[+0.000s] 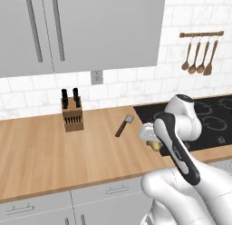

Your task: Put the broccoli and cucumber in the pot. Retrieve the spatula and lightly stir the vegetables in the pot.

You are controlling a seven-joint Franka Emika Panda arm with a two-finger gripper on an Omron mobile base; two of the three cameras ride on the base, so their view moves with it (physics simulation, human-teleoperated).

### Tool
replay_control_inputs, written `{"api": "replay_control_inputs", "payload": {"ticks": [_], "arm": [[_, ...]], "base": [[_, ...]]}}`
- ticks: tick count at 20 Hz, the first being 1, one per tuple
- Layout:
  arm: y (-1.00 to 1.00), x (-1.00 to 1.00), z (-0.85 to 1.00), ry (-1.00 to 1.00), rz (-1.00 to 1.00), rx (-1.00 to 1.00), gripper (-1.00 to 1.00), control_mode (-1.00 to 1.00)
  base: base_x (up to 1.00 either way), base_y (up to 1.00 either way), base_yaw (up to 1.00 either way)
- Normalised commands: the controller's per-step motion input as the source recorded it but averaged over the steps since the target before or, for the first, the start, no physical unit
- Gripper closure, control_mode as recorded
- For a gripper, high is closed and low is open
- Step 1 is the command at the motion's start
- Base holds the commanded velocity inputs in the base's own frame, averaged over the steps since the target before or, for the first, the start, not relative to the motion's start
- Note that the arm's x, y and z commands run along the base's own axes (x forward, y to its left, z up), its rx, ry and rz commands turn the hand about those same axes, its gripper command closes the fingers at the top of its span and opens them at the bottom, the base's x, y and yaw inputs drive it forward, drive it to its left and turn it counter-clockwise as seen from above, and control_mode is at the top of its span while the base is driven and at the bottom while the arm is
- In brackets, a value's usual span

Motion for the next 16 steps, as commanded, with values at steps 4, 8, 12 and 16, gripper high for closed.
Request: {"api": "replay_control_inputs", "payload": {"ticks": [4,8,12,16], "arm": [[-0.6,-0.09,1.0,0.0,0.0,0.01,1.0,-1.0],[-0.15,-0.34,1.0,-0.03,0.0,0.0,1.0,-1.0],[0.0,-0.28,0.85,-0.04,0.0,-0.03,1.0,-1.0],[0.0,-0.49,0.56,-0.02,-0.01,-0.03,1.0,-1.0]], "base": [[0.0,0.0,0.0],[0.0,0.0,0.0],[0.0,0.0,0.0],[0.0,0.0,0.0]]}}
